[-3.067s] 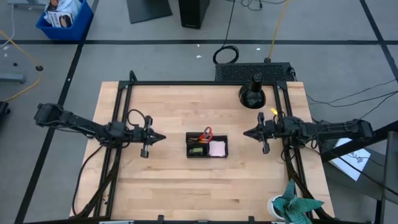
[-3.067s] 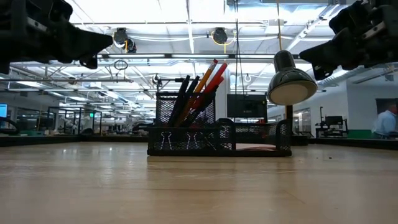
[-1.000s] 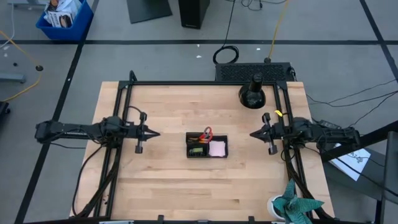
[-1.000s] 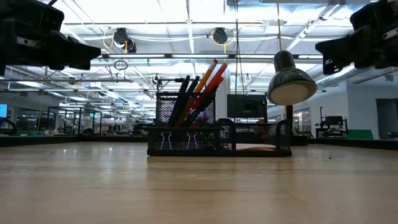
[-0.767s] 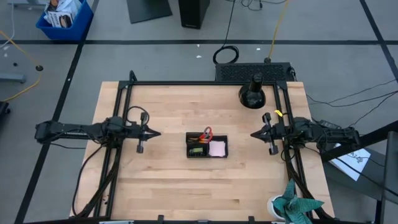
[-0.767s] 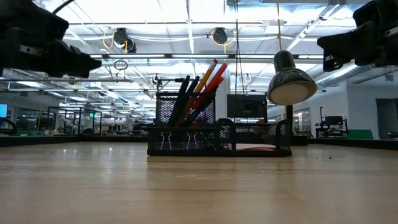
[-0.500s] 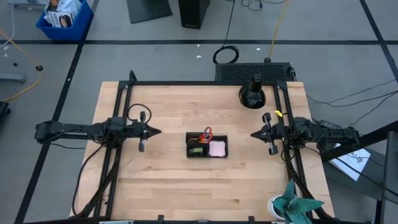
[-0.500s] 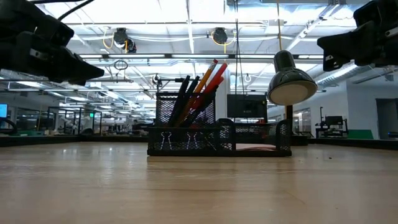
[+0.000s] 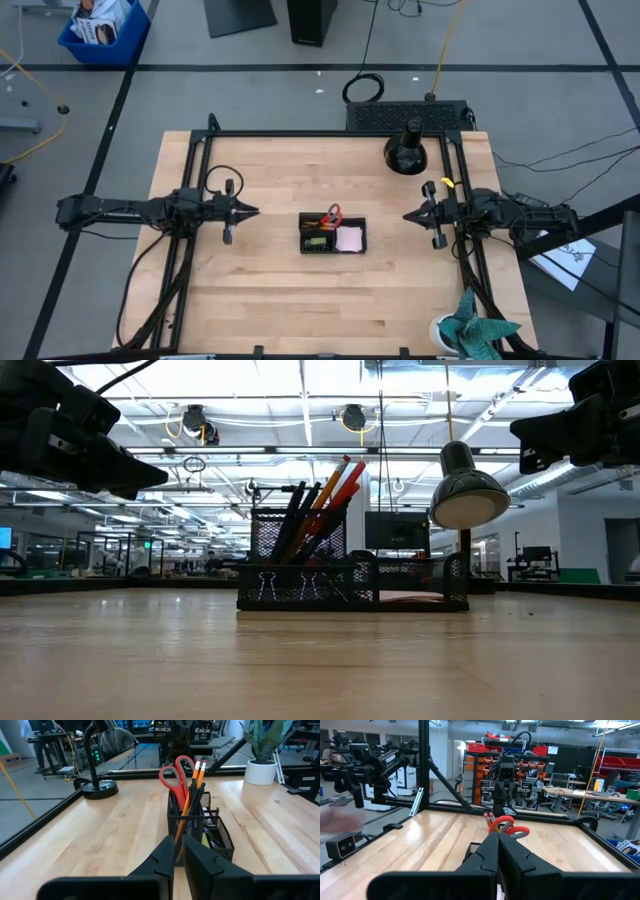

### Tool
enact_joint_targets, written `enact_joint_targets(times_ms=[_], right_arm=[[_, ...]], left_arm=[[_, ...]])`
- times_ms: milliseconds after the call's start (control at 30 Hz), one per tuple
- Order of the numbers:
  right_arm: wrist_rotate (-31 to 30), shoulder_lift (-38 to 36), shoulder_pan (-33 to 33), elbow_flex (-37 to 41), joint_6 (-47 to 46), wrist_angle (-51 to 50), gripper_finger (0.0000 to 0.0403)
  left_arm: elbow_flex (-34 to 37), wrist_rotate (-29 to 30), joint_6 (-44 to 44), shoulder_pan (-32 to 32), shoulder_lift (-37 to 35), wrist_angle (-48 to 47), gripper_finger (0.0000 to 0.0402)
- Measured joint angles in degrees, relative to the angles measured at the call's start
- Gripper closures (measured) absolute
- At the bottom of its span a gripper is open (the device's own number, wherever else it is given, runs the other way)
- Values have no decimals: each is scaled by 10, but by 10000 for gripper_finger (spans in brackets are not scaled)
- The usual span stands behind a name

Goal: Pick and place office supplies into organizer
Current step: Return to Home Position

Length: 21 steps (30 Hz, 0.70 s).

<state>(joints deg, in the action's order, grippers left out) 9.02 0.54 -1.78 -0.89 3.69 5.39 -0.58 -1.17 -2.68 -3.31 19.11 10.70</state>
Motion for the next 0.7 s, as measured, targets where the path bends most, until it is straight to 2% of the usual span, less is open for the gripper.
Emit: enact_joint_targets(times_ms=[200,700], right_arm=[[0,0,0,0,0,0,403],[0,0,0,0,0,0,403]], left_arm=[[0,0,0,0,0,0,349],[0,1,0,0,0,0,350]])
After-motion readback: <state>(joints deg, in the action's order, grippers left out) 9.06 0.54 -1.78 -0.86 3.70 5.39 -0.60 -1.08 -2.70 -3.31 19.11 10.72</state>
